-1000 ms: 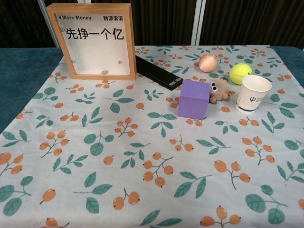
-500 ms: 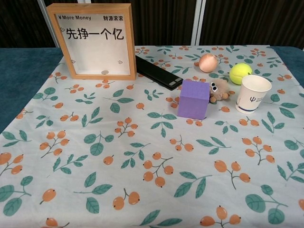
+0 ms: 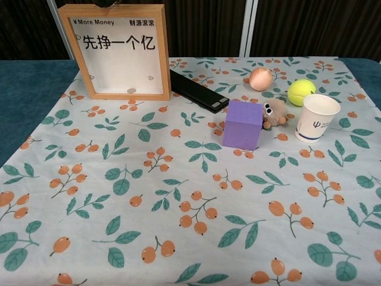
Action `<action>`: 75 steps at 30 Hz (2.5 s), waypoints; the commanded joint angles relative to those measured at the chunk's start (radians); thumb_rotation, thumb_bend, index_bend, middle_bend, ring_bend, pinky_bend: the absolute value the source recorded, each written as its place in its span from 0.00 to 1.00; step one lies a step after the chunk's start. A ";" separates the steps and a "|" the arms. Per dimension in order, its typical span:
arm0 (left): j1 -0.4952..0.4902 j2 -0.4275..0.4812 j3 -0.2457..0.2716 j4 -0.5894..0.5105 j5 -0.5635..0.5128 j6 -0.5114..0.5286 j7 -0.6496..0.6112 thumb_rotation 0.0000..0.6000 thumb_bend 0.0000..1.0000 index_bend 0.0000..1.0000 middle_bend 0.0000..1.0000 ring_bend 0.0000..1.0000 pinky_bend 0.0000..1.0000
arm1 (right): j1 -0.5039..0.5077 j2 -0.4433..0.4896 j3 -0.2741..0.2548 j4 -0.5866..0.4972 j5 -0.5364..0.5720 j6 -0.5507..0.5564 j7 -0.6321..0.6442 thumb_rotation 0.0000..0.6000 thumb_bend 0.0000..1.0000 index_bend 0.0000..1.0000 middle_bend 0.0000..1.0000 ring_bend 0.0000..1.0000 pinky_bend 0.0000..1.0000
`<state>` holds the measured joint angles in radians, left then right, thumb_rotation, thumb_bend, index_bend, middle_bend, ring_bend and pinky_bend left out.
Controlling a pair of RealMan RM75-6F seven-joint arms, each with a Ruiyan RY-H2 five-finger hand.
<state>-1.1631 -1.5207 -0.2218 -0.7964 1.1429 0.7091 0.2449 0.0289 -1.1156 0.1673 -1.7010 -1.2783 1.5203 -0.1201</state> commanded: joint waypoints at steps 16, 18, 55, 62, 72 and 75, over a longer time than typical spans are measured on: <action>0.002 -0.012 -0.001 0.023 0.026 -0.008 -0.004 1.00 0.48 0.67 0.14 0.00 0.00 | 0.000 0.000 0.001 -0.003 0.006 -0.002 -0.005 1.00 0.26 0.13 0.03 0.00 0.00; 0.002 -0.015 -0.001 0.027 0.030 -0.007 -0.005 1.00 0.48 0.66 0.14 0.00 0.00 | 0.000 0.000 0.002 -0.003 0.007 -0.002 -0.005 1.00 0.26 0.13 0.03 0.00 0.00; -0.002 -0.021 -0.014 0.023 0.029 -0.019 0.053 1.00 0.46 0.53 0.13 0.00 0.00 | 0.000 0.005 0.005 -0.015 0.024 -0.009 -0.014 1.00 0.26 0.13 0.03 0.00 0.00; -0.003 -0.019 -0.016 0.018 0.024 -0.018 0.067 1.00 0.43 0.52 0.13 0.00 0.00 | 0.000 0.005 0.005 -0.016 0.024 -0.010 -0.013 1.00 0.26 0.13 0.03 0.00 0.00; -0.003 -0.014 -0.022 0.007 0.011 -0.020 0.086 1.00 0.41 0.49 0.12 0.00 0.00 | 0.000 0.005 0.006 -0.019 0.028 -0.010 -0.013 1.00 0.26 0.13 0.03 0.00 0.00; -0.002 -0.010 -0.024 0.001 0.012 -0.013 0.086 1.00 0.41 0.49 0.12 0.00 0.00 | 0.000 0.006 0.007 -0.019 0.028 -0.009 -0.013 1.00 0.26 0.13 0.03 0.00 0.00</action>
<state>-1.1657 -1.5316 -0.2455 -0.7945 1.1543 0.6953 0.3312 0.0286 -1.1101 0.1741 -1.7202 -1.2504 1.5109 -0.1326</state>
